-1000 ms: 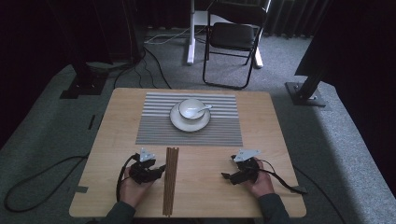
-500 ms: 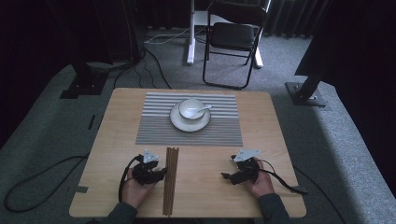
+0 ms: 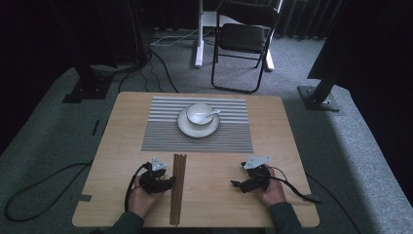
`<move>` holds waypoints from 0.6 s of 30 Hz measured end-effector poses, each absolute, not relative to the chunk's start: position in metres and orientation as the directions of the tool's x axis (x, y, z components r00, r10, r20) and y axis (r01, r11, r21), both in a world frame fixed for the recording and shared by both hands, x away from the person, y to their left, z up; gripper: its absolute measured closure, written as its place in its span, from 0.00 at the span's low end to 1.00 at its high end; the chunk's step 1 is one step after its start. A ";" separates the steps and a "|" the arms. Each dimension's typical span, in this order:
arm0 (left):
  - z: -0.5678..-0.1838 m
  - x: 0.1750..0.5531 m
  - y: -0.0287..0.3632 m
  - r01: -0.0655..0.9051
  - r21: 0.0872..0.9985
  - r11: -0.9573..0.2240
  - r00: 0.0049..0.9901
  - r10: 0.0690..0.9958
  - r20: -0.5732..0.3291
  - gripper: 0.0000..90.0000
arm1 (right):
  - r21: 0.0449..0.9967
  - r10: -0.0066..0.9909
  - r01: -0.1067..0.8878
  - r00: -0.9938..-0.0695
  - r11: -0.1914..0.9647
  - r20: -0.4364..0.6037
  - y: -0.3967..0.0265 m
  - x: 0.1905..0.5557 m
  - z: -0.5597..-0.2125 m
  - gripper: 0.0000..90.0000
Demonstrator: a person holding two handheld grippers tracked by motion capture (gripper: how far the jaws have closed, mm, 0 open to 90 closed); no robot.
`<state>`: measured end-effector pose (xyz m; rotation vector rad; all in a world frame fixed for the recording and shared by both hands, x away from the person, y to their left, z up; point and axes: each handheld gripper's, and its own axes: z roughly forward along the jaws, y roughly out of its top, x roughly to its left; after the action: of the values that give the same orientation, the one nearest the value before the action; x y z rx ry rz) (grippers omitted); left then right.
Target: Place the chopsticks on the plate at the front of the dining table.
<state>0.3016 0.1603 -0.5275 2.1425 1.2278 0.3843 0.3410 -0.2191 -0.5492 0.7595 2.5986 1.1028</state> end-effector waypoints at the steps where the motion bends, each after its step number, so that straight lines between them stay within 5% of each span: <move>1: -0.528 0.302 0.160 0.668 0.647 -0.366 0.521 0.851 -0.057 0.54 | 0.719 0.538 0.375 -0.843 0.585 0.001 -0.219 0.341 -0.549 0.13; 18: -0.529 0.301 0.157 0.669 0.634 -0.387 0.529 0.848 -0.041 0.56 | 0.719 0.538 0.375 -0.843 0.585 0.001 -0.219 0.341 -0.549 0.13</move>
<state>0.3013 0.1572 -0.5295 2.1715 1.2257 0.3882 0.3410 -0.2191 -0.5492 0.7595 2.5985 1.1029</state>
